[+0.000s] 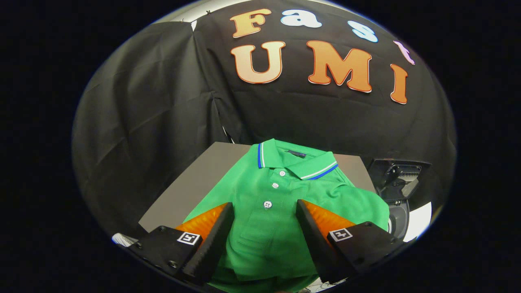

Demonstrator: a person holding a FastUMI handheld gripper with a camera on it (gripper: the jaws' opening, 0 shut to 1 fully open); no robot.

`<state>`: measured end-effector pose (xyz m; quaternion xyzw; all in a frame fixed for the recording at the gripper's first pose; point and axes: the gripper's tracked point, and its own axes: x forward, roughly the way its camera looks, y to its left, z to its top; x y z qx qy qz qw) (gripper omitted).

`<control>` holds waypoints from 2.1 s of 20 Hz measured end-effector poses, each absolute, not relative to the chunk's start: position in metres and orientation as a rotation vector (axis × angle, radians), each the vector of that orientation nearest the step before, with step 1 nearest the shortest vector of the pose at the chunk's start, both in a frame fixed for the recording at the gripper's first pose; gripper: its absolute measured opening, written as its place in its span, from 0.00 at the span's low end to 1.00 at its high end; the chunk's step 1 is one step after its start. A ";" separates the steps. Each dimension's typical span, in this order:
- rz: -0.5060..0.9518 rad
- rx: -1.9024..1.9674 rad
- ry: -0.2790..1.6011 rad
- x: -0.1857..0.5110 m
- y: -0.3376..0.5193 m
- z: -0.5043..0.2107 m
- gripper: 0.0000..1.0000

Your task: Put the clothes into the washing machine and then close the washing machine lid.

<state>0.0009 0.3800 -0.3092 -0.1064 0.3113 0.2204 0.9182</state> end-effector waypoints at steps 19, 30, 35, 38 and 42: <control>0.611 -0.161 0.583 0.000 0.377 -0.317 0.49; 0.642 -0.103 0.615 -0.003 0.357 -0.304 0.22; 0.593 -0.149 0.556 -0.001 0.311 -0.283 0.15; 0.572 -0.130 0.526 0.015 0.284 -0.258 0.15; 0.536 -0.098 0.461 0.041 0.241 -0.210 0.15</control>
